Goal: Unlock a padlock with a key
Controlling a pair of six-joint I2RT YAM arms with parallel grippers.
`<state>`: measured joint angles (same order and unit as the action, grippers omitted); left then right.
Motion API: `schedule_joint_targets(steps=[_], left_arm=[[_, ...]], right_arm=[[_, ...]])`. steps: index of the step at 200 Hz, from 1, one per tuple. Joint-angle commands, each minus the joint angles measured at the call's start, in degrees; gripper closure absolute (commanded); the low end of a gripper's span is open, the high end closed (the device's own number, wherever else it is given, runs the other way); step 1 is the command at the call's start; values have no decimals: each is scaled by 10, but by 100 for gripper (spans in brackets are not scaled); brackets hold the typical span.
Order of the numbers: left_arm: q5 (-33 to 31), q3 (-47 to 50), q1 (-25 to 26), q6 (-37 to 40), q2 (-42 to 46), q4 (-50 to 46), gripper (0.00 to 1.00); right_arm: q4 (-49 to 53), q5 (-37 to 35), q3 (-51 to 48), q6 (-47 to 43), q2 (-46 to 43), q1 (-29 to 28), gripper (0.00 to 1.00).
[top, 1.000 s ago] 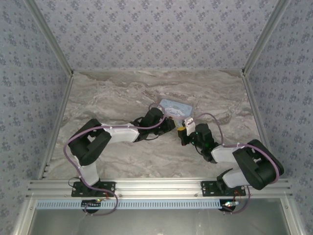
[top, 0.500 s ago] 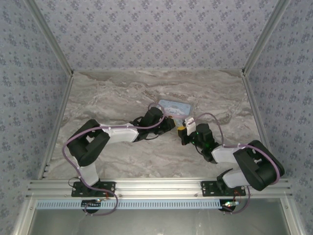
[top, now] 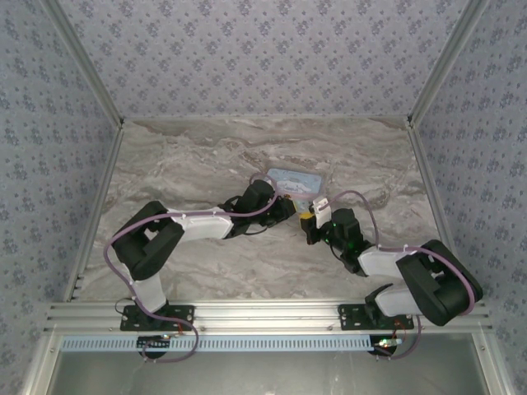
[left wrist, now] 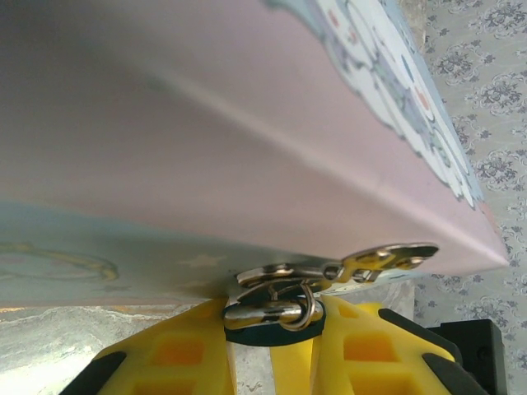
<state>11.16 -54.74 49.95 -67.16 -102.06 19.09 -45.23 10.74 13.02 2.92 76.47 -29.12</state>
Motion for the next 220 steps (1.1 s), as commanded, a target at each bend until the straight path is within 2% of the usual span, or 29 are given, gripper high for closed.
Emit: schedule_joint_targets(steps=[1,134,220], left_arm=[[19,-14,8,-1,24,12,79],[13,-11,8,-2,27,8,79],[12,-9,6,1,27,7,80]], right_arm=[[3,-22,-3,-7,-10,3,100],[17,-42,-12,-5,-16,-9,100],[30,20,-21,16,-35,-2,100]])
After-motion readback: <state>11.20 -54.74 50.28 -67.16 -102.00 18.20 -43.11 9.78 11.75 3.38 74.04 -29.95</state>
